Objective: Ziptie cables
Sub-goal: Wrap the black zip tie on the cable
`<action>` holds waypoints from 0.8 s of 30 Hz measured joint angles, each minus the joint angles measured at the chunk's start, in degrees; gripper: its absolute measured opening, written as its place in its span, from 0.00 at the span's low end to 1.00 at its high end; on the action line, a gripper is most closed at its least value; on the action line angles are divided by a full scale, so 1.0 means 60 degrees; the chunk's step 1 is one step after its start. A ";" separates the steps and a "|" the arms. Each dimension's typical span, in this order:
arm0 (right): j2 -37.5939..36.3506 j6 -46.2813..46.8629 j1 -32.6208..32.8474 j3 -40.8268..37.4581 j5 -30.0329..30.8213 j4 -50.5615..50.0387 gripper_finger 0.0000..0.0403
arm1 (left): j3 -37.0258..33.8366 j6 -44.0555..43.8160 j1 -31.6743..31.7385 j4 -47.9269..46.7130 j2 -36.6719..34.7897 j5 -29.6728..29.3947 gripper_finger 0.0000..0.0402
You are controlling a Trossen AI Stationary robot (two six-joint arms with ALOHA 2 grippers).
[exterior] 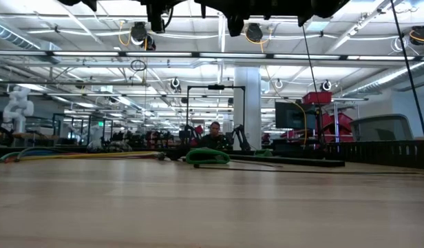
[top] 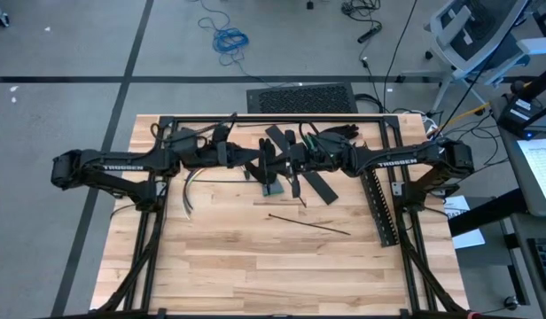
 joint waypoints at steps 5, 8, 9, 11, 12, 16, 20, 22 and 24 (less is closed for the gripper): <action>0.0000 -0.0002 0.0000 0.0000 0.0000 -0.0009 0.00 | 0.0000 0.0000 -0.0097 -0.0002 0.0000 -0.0296 0.49; 0.0000 0.0046 0.0000 0.0000 0.0003 -0.0009 0.00 | 0.0000 0.0003 -0.0089 -0.0009 0.0000 -0.0338 0.49; 0.0000 0.0050 0.0000 0.0000 0.0003 -0.0009 0.00 | 0.0000 -0.0001 -0.0091 -0.0006 0.0000 -0.0336 0.49; 0.0000 0.0052 0.0000 0.0000 0.0004 -0.0009 0.00 | 0.0004 -0.0029 -0.0097 0.0027 0.0073 -0.0334 0.49; 0.0000 0.0052 0.0000 0.0000 0.0004 -0.0009 0.00 | 0.0007 -0.0135 -0.0097 0.0025 0.0115 -0.0334 0.49; 0.0000 0.0056 0.0000 0.0000 0.0004 -0.0019 0.00 | 0.0010 -0.0429 -0.0136 0.0657 0.0439 -0.0257 0.49; 0.0000 0.0056 0.0000 0.0000 0.0004 -0.0102 0.00 | 0.0011 -0.0491 -0.0148 0.1136 0.0676 -0.0214 0.49; 0.0000 0.0058 0.0000 0.0000 0.0004 -0.0158 0.00 | 0.0011 -0.0500 -0.0140 0.1193 0.0678 -0.0214 0.49; 0.0000 0.0059 0.0000 0.0000 0.0005 -0.0208 0.00 | 0.0011 -0.0502 -0.0140 0.1214 0.0674 -0.0210 0.49</action>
